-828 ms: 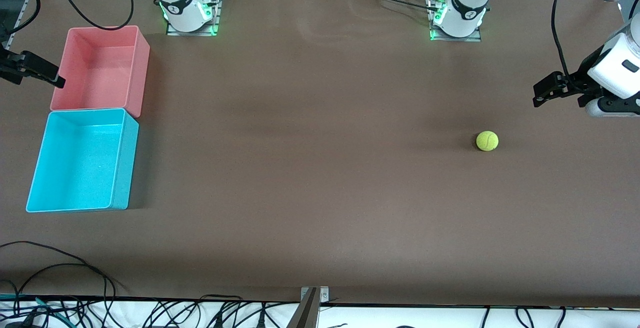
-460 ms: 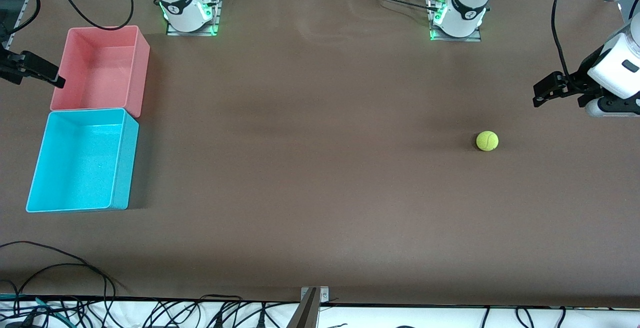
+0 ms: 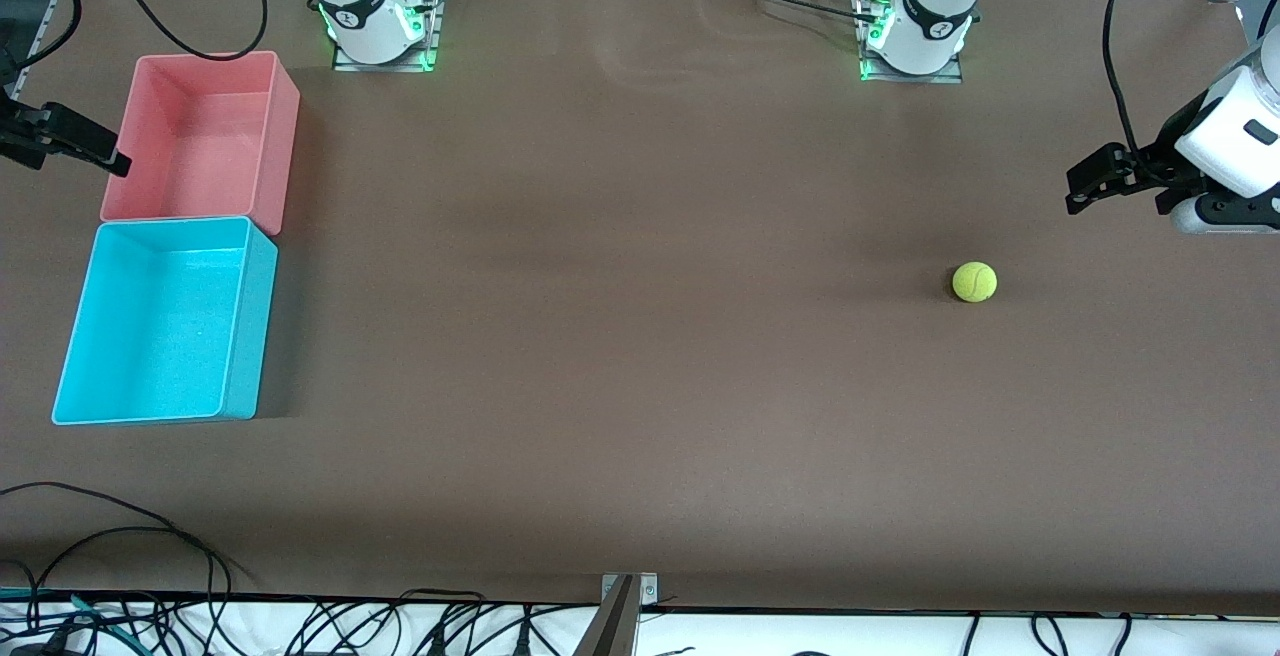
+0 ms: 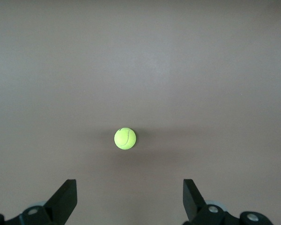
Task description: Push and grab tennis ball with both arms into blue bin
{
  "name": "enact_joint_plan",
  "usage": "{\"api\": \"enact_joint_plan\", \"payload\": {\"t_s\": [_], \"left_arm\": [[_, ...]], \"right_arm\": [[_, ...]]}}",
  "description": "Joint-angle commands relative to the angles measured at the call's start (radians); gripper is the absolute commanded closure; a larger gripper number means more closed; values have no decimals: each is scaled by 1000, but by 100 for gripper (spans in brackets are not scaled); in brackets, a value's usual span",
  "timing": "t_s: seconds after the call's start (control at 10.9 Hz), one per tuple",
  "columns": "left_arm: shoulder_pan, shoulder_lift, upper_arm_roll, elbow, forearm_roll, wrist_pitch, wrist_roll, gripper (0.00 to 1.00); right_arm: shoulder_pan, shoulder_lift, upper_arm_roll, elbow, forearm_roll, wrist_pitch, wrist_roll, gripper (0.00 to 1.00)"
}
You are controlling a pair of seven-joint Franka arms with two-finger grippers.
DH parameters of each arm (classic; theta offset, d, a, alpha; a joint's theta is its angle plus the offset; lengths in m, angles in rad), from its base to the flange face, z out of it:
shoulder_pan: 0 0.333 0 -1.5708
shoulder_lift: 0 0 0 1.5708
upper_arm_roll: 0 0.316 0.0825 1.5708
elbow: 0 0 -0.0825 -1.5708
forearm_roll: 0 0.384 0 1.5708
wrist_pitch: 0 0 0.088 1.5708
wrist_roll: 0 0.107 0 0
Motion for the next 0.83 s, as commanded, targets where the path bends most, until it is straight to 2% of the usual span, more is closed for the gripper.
{"api": "enact_joint_plan", "payload": {"t_s": [0.0, 0.74], "left_arm": [[3, 7, -4, 22, 18, -21, -8, 0], [4, 7, -3, 22, 17, -21, 3, 0]], "right_arm": [[0, 5, 0, 17, -4, -9, 15, 0], [0, 7, 2, 17, -6, -1, 12, 0]]}}
